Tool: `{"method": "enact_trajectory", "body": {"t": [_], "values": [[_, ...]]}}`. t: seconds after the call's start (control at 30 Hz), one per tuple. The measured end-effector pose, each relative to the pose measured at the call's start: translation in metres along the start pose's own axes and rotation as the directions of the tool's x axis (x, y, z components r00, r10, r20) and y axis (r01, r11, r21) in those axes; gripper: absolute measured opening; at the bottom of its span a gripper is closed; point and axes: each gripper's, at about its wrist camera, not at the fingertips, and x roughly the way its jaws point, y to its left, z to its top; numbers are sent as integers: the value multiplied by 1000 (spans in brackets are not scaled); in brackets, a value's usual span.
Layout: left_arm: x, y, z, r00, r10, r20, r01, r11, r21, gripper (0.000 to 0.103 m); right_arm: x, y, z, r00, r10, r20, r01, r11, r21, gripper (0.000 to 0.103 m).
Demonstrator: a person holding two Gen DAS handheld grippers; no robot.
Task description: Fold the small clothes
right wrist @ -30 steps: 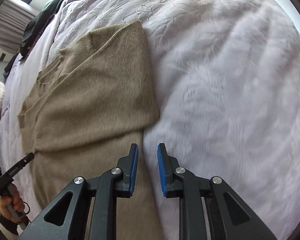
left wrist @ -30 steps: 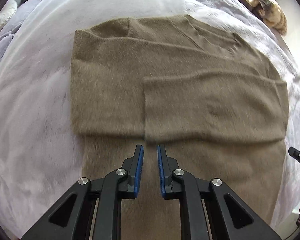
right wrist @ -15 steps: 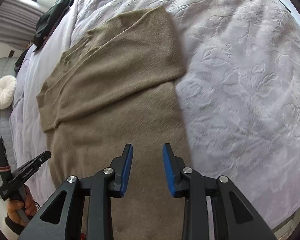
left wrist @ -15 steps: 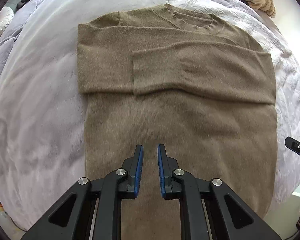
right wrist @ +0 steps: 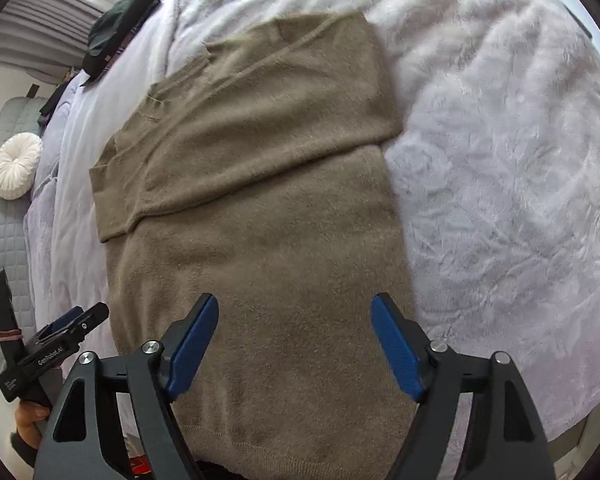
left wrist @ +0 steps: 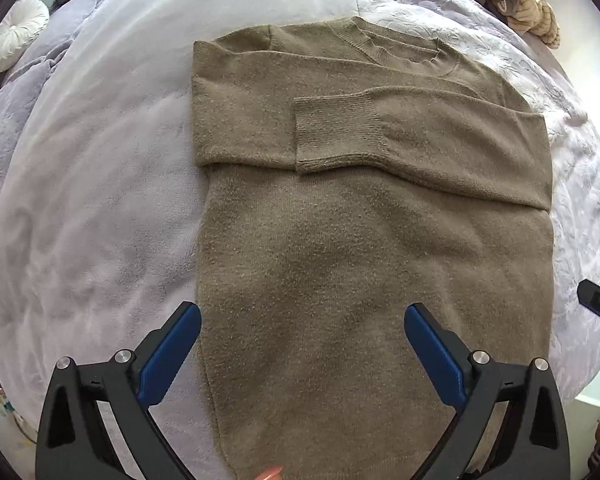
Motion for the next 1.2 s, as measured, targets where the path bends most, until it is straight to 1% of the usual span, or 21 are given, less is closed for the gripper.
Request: {"method": "enact_trajectory", "body": {"t": [0.07,0.2,0.33,0.5,0.77,0.9,0.97,1.07,1.2], "values": [[-2,1,0,1000,15,-2,-15,1000,-6,102,-2,5,1,1000,-12,9,12,1000,-28,84],[-2,1,0,1000,9,-12,-9,1000,-12,102,-2,7,1,1000,-14,-2,14,999,-49,84],[-2,1,-3,999,38,-26,-39,999,-15,102,4,2,0,1000,13,-22,-14,1000,-26,84],[-3,-6,-5,998,40,-42,-41,999,-10,102,11,-7,-1,998,45,-48,-46,999,-14,84],[-7,-29,-28,996,76,-43,-79,994,-78,102,21,-26,1,986,98,-133,-104,994,-41,84],[-11,-33,-44,996,76,-47,-82,984,-159,102,29,-31,2,976,101,-193,-120,989,-89,84],[-13,-33,-52,996,76,-52,-85,979,-184,102,30,-33,4,973,96,-212,-122,986,-113,84],[-16,-35,-62,994,88,-60,-98,978,-186,102,27,-36,4,970,108,-220,-137,983,-120,84],[-23,-36,-69,993,103,-50,-110,978,-175,102,25,-39,0,966,133,-223,-158,983,-96,84]]}}
